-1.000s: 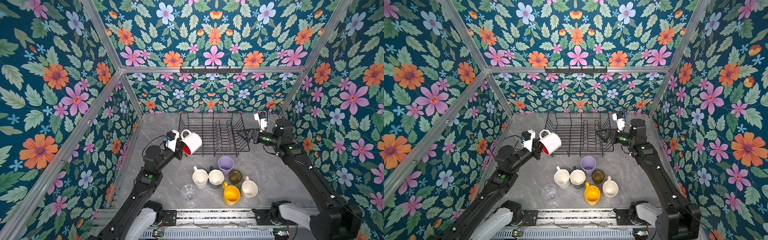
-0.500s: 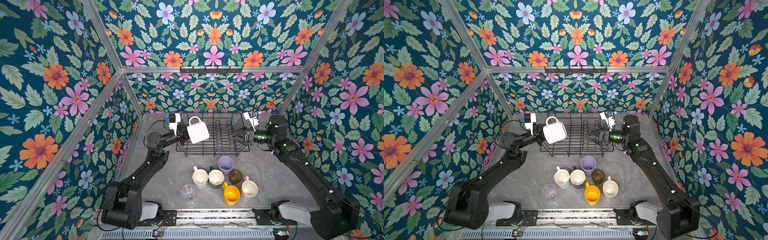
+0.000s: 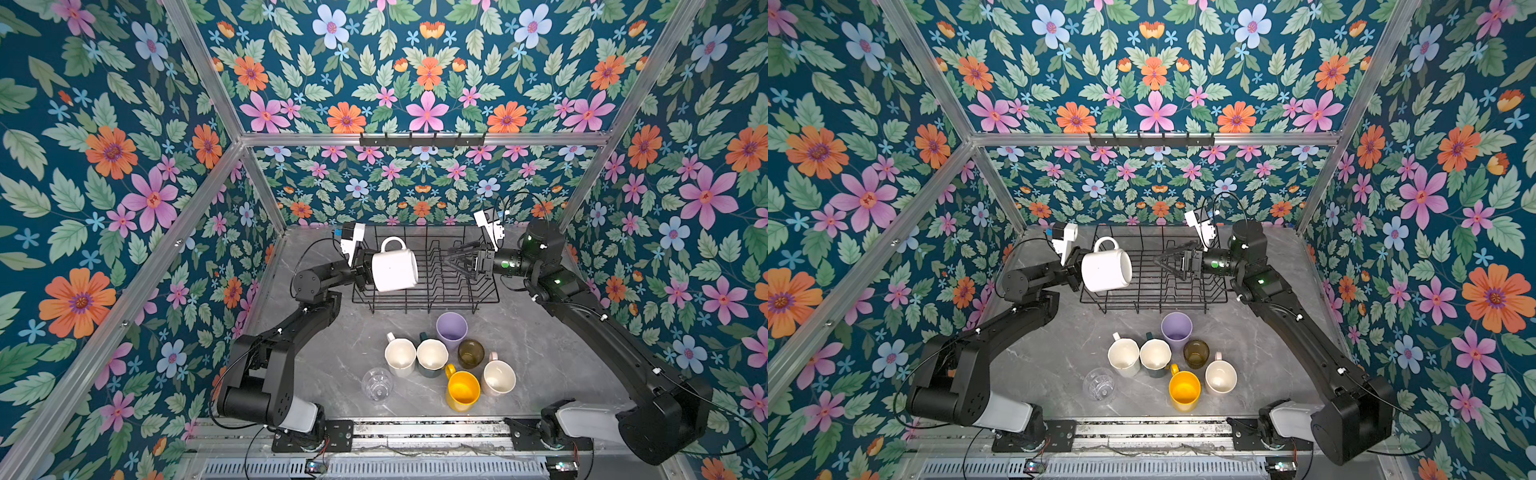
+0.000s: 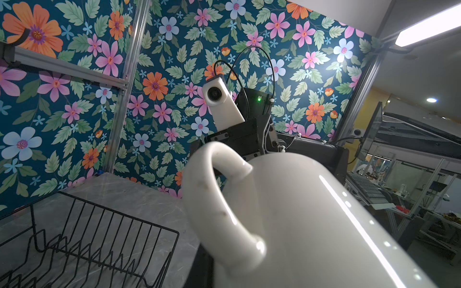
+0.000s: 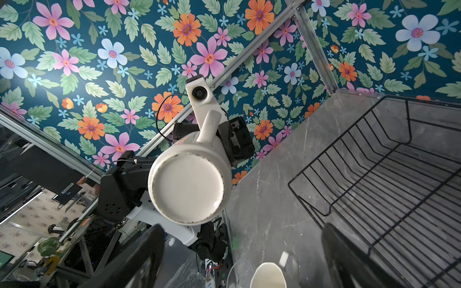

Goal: Load cups into a dish rack
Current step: Place the cup upside down at the dish rack.

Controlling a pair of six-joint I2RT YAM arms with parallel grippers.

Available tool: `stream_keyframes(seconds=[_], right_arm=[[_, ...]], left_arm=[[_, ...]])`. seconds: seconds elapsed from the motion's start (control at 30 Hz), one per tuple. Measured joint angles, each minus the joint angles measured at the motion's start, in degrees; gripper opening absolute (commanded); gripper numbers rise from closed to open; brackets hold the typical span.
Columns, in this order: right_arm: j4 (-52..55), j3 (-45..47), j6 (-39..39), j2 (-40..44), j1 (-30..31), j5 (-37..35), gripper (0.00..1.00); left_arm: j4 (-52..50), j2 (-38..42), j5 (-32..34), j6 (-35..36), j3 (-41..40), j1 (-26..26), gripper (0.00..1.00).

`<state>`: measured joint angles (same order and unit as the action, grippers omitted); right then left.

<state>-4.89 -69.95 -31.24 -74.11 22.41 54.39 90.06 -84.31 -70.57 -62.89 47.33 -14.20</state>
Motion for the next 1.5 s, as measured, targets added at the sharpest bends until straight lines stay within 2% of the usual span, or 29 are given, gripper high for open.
stream_keyframes(seconds=[0.13,0.57,1.5], right_arm=[[0.63,-1.36,0.22,-0.26,2.62,-0.85,0.97],[3.48,-5.35,7.93,-1.86,10.23,-5.31,0.97],[7.54,-12.63,13.42,-9.57,17.44,-9.09,0.97]], left_arm=[[0.33,-0.31,-0.44,-0.59,0.13,0.11,0.0],[0.26,-0.15,-0.61,-1.38,0.15,0.37,0.0],[-0.15,0.94,-0.92,-1.36,-0.15,0.39,0.0]])
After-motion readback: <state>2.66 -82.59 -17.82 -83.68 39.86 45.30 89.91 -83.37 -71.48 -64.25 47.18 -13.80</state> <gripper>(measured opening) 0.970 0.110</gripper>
